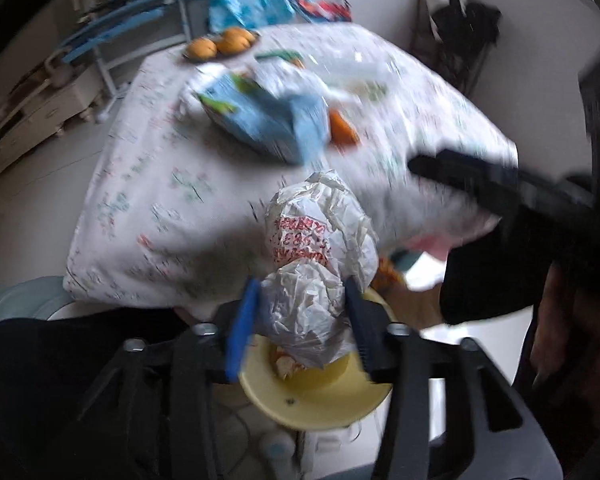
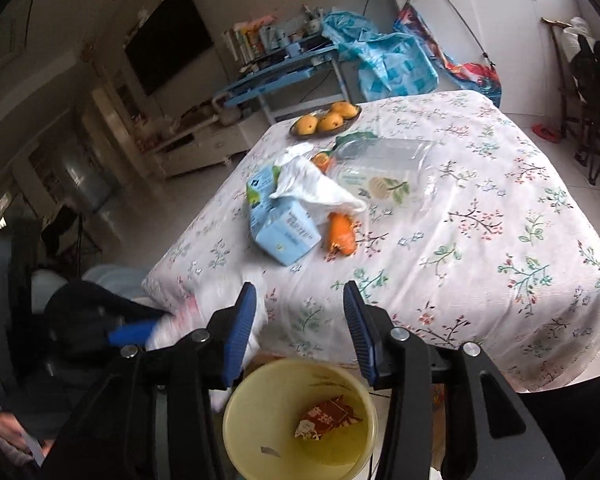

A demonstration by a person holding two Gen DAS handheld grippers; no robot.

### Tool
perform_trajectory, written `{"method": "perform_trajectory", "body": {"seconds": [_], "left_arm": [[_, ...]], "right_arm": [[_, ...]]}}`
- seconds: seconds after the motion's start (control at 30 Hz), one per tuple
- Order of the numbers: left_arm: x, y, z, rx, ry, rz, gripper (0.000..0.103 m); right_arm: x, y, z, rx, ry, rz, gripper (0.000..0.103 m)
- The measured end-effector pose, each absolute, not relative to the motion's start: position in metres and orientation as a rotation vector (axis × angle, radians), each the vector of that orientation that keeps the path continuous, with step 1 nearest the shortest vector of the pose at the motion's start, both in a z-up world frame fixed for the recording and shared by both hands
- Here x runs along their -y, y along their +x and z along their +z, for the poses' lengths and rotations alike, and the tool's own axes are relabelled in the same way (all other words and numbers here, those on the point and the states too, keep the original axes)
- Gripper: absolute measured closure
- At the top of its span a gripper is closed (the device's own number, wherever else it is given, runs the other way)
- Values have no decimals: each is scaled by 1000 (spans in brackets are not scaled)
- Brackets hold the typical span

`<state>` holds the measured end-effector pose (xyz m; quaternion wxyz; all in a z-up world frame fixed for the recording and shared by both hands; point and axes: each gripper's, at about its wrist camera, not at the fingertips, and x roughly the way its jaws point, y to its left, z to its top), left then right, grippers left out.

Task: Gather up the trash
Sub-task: 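Release the white plastic bag into the yellow bucket with the left gripper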

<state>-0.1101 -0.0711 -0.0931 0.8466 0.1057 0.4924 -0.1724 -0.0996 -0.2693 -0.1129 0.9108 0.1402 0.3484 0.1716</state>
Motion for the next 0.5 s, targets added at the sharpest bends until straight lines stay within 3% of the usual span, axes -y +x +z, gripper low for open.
{"method": "perform_trajectory", "body": {"seconds": [0.07,0.23,0.5], "left_arm": [[69,-113,-96,-1031,236,-341,39],[51,-106,-78,-936,162,-261,23],[15,-99,-63,-834,10,-134,16]], "right_arm": [[269,-94,-112,-714,300,346,57],[272,-106,-109,-705,305,338,57],[270,-107,-108,-697,293,342,57]]}}
